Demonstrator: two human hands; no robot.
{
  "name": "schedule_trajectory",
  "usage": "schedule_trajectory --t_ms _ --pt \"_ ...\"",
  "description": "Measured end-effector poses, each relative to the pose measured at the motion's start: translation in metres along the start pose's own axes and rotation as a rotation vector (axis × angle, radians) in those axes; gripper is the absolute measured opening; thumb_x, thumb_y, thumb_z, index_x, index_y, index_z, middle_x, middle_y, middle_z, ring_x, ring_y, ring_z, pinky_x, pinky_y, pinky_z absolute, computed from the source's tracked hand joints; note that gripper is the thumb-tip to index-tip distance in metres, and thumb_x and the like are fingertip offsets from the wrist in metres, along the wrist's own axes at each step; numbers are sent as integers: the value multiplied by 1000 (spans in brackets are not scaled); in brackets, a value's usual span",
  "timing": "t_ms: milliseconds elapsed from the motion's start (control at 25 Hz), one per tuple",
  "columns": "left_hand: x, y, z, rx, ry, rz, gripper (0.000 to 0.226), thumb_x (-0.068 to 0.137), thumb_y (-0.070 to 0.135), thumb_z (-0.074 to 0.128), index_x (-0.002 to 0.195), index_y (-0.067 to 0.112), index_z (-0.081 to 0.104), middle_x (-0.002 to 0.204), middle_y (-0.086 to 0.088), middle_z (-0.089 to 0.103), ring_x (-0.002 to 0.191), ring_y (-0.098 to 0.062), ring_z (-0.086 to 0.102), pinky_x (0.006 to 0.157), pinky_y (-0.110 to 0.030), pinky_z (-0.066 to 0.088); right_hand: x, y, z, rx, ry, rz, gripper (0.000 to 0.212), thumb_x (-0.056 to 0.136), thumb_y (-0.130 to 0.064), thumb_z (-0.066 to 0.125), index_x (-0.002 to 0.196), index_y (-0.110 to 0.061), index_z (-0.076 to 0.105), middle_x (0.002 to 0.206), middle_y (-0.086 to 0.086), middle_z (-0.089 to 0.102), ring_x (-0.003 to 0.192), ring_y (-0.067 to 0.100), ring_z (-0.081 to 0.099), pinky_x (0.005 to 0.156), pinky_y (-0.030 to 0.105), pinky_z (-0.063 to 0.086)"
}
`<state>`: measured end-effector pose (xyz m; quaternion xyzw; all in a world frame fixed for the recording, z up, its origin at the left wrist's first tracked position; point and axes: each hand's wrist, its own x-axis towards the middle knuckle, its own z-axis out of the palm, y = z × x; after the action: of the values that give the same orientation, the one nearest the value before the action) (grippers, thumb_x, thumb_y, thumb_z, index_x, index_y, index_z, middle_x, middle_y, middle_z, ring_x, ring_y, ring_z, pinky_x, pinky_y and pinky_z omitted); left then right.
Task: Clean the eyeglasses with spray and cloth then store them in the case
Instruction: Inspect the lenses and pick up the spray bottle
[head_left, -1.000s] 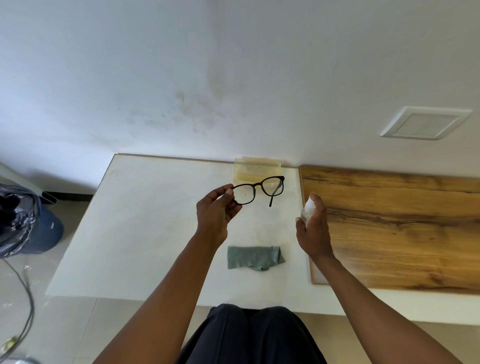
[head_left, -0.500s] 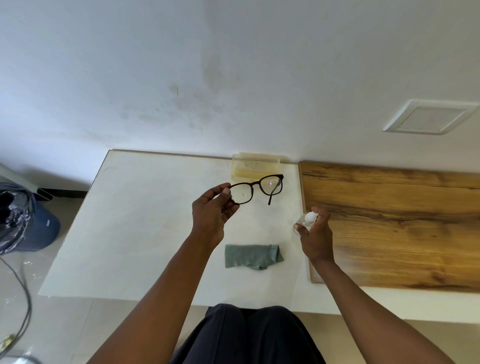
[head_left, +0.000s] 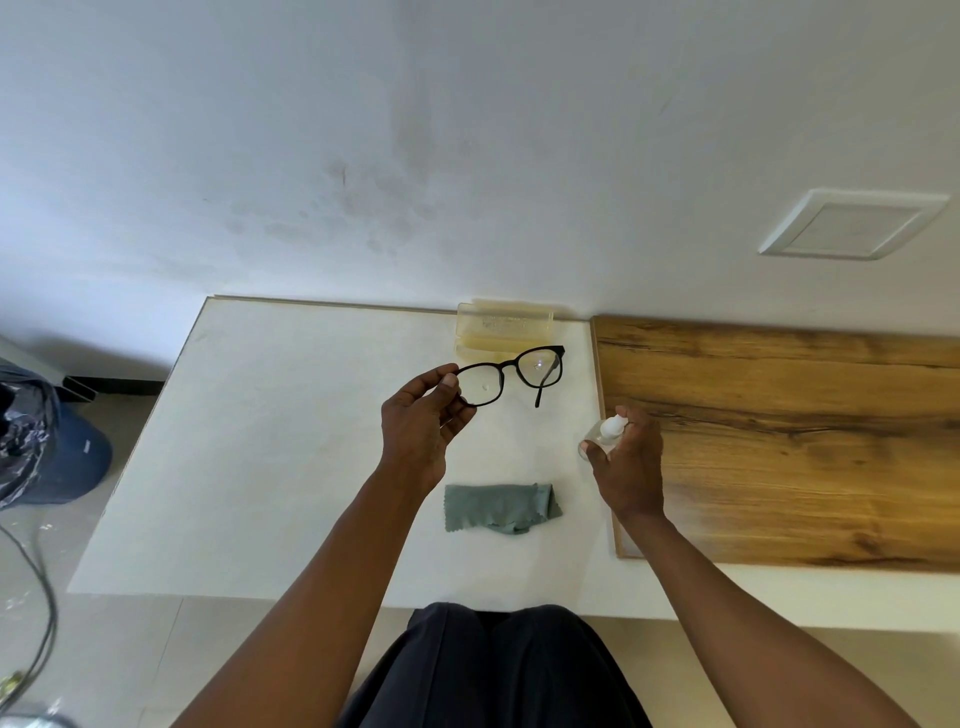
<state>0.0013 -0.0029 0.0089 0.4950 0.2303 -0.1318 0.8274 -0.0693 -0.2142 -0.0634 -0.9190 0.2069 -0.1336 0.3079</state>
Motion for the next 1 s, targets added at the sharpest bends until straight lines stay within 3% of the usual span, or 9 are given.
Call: schedule_trajectory --t_ms 120,240,360,480,560,640,800,1000 --pt "-2 0 0 1 -1 -1 12 87 2 58 88 8 68 61 -5 56 56 -13 56 60 -26 57 -5 -4 -2 -158 109 1 67 68 -20 80 115 -19 33 116 30 48 103 46 46 81 51 40" --pt "-3 1 0 -3 2 -1 12 87 2 58 89 8 68 62 -5 56 56 -14 56 60 -26 58 -18 -11 -2 -251 216 -192 44 75 -36 68 105 -15 44 99 27 56 87 42 54 68 46 44" --pt "-3 1 0 -12 13 -5 12 87 2 58 88 8 68 58 -2 58 56 -14 57 60 -26 58 -34 -17 5 -168 -7 -391 27 84 -34 56 83 -8 60 76 13 61 67 31 61 56 36 46" --pt "-3 1 -1 -20 16 -6 12 87 3 58 87 9 68 57 -1 59 55 -13 57 60 -27 58 -50 -12 18 -237 -272 -169 29 89 -34 57 80 -7 62 79 9 61 70 28 61 56 31 42" --pt "-3 1 -2 -20 20 -7 12 87 3 58 87 9 68 58 -2 58 56 -14 56 60 -27 58 -57 -7 26 -305 -368 55 37 90 -45 49 88 -10 59 91 7 61 81 25 60 62 30 42" --pt "-3 0 -3 -16 22 -9 12 87 3 58 87 9 68 60 -4 57 56 -14 56 61 -27 58 -59 -7 30 -310 -407 166 42 89 -51 47 91 -10 57 94 6 60 85 25 59 65 30 41" --pt "-2 -2 -4 -19 21 -14 12 87 3 58 87 9 68 60 -2 57 55 -13 56 60 -27 58 -56 -15 38 -292 -409 211 42 87 -52 51 94 -11 54 96 4 59 90 25 59 71 33 42" --pt "-2 -4 -6 -18 25 -22 12 87 3 58 88 9 68 62 -3 57 56 -13 56 60 -26 58 -49 -22 42 -171 -423 261 22 90 -29 54 90 -7 57 96 11 62 89 28 58 68 31 41"
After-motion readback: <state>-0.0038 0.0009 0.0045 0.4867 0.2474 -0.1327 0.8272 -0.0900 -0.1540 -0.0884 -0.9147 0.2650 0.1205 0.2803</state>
